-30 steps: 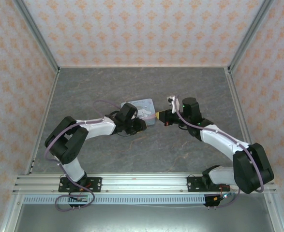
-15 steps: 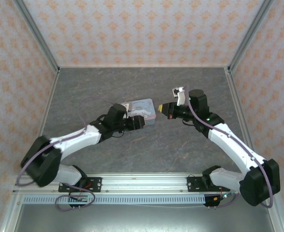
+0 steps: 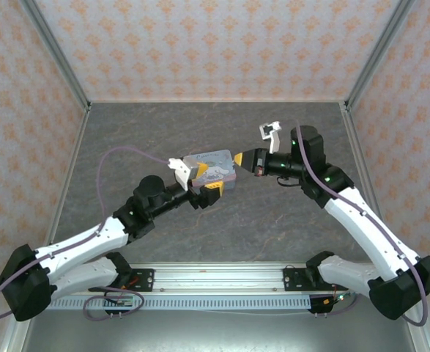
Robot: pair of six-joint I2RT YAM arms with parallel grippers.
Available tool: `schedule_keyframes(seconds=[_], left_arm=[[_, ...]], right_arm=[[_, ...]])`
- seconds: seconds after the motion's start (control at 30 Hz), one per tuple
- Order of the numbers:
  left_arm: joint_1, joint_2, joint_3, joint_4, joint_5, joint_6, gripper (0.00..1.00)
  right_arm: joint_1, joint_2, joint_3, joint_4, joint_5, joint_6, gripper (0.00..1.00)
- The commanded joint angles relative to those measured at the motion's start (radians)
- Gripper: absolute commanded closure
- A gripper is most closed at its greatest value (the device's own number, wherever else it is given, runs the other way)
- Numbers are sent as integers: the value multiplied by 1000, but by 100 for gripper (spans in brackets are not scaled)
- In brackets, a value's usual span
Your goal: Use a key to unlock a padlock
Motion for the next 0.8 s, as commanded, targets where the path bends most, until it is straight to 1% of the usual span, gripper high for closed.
schedule_keyframes(seconds=[0.0,0.2,0.53,0.6,0.77], left_arm=[[-22,20,58,91,19,120,19],[-38,51,97,100,32,146,25],[-41,56,133,82,47,169,40],[-42,58,140,75,48,172,46],[-41,64,155,47,53,175,69]], right_arm=[[35,16,60,3,-26,31,100],[69,29,95,9,-28,37,100],[83,29,91,28,-37,39,100],[82,29,86,31,-37,40,100],[83,23,80,38,-34,41,100]])
